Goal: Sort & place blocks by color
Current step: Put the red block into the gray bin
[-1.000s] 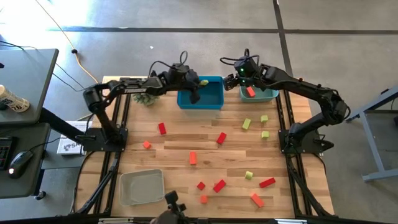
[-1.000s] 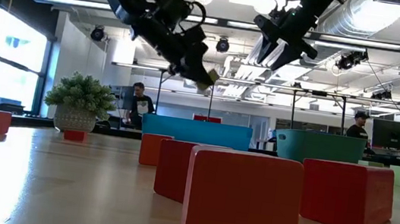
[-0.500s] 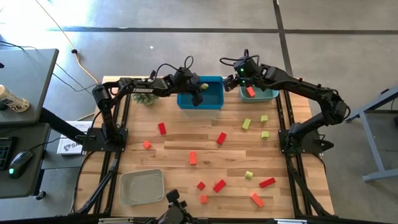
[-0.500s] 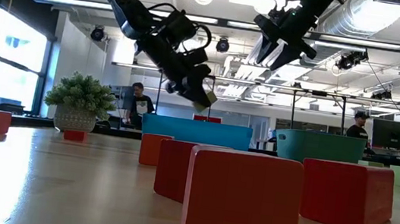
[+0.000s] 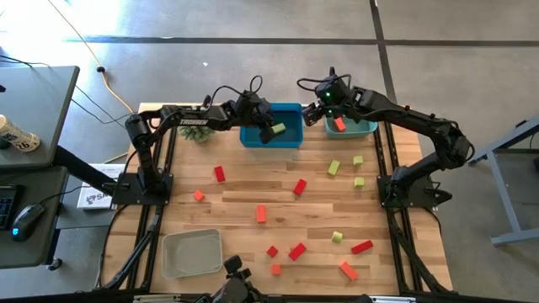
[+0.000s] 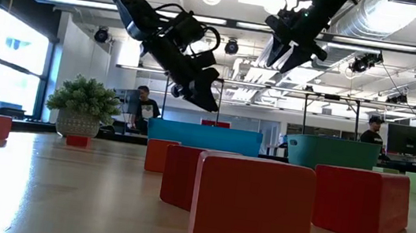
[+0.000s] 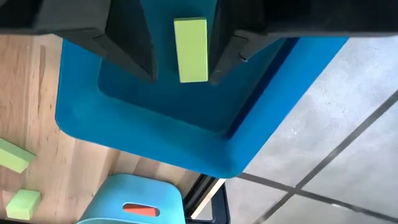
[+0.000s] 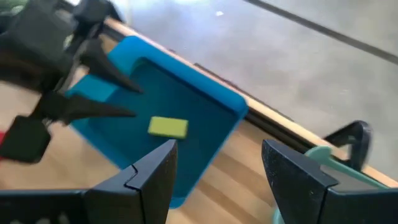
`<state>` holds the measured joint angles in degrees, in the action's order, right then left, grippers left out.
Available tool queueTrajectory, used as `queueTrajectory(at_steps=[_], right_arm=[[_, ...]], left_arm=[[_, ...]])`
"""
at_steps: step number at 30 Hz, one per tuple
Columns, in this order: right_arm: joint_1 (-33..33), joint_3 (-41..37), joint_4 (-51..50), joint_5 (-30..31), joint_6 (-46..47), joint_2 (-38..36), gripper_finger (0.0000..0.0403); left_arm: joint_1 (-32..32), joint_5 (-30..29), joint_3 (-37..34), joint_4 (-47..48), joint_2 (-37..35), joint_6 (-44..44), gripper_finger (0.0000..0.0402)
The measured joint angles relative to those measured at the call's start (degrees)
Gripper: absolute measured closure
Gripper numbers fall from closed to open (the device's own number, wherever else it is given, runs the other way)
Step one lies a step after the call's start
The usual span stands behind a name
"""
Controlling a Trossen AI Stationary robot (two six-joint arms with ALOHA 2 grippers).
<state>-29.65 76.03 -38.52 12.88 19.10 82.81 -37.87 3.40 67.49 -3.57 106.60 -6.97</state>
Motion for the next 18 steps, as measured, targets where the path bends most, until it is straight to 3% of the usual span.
queueTrajectory(at_steps=[10,18], right_arm=[[0.0,0.0,0.0,-14.0,-2.2,0.1,0.0181],[0.2,0.0,-2.1,-23.8,-14.3,0.1,0.0181]], left_arm=[[0.5,1.3,11.1,10.1,-4.2,2.0,0.0262],[0.8,1.3,14.2,18.2,-13.9,2.3,0.0261]])
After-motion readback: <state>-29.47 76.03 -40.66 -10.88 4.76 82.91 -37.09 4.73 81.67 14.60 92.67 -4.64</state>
